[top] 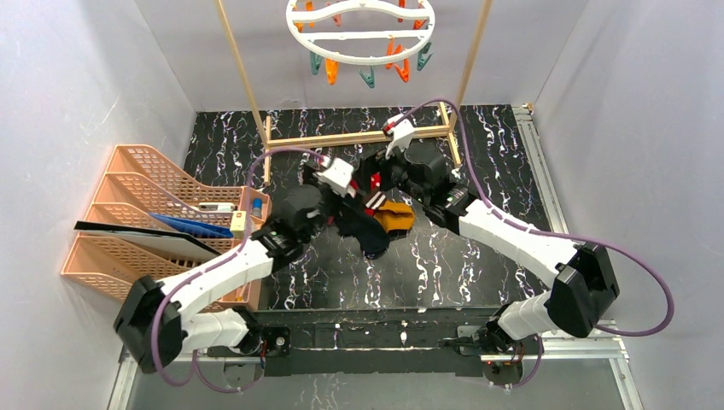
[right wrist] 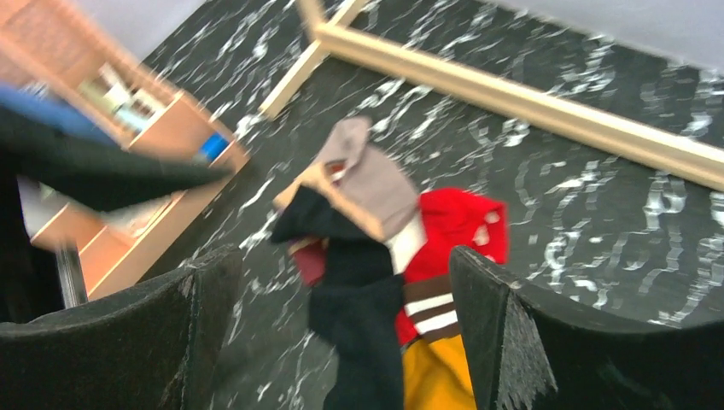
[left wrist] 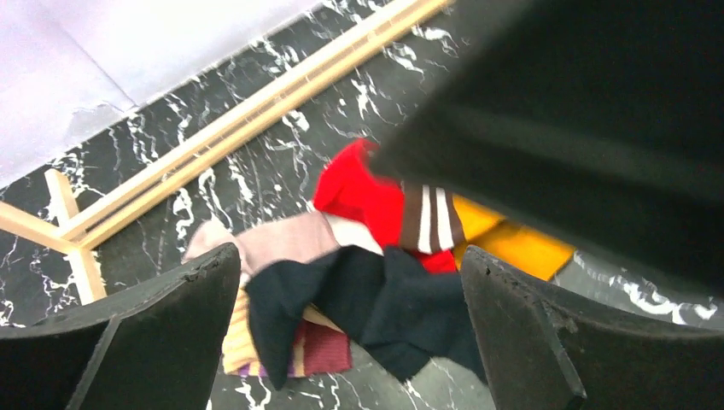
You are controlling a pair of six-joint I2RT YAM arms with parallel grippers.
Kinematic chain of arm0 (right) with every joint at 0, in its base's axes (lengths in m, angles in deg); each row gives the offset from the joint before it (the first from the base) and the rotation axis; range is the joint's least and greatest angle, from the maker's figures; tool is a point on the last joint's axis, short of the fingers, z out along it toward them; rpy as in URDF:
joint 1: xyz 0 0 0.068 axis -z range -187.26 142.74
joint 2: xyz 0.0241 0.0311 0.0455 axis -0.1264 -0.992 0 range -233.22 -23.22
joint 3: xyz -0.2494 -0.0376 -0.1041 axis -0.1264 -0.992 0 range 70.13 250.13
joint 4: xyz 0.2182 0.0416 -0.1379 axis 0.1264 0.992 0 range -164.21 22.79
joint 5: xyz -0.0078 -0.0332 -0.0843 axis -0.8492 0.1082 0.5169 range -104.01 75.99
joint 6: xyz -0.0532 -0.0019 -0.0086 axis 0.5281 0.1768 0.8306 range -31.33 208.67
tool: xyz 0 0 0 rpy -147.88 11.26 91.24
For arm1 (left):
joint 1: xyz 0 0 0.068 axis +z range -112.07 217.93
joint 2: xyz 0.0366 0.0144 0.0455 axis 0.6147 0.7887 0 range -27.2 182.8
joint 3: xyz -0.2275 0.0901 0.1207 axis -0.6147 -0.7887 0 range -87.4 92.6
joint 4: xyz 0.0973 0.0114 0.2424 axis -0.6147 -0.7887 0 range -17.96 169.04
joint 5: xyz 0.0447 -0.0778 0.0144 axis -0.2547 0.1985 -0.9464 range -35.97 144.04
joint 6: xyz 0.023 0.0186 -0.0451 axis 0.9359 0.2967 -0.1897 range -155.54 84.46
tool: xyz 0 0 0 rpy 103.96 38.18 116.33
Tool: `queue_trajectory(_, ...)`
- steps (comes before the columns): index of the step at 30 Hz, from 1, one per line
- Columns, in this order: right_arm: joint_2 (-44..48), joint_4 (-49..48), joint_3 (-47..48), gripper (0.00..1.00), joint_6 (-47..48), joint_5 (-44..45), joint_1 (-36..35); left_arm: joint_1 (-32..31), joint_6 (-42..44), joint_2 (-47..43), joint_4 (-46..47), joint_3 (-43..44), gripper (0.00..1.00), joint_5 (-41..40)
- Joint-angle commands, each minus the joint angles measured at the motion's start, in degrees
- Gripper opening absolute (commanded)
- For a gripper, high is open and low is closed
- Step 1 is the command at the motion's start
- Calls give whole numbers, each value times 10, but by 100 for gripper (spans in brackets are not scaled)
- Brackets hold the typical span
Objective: Remove the socks clipped to the hanger
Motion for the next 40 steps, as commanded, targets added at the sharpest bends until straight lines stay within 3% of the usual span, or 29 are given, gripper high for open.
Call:
queue_trajectory(1,-9,47,5,99,3,-184,20,76,-98,-52,-90,57,98,89)
queue_trajectory(7,4,37,-22,99,-32,-259,102,131,-137,-59,-117,69,98,120)
queue_trajectory(12,26,54,-33,99,-22,-219,149,212,-186,-57,-111,71,98,176)
queue_trajectory(18,72,66,-62,99,-34,-184,253,288,-214,-41,-182,112,98,156)
queue_trajectory(23,100,35,-91,99,-59,-184,293,353,-250,-71,-169,96,98,209)
queue_trajectory(40,103,34,-94,99,-66,-176,312,366,-250,-87,-163,83,98,209)
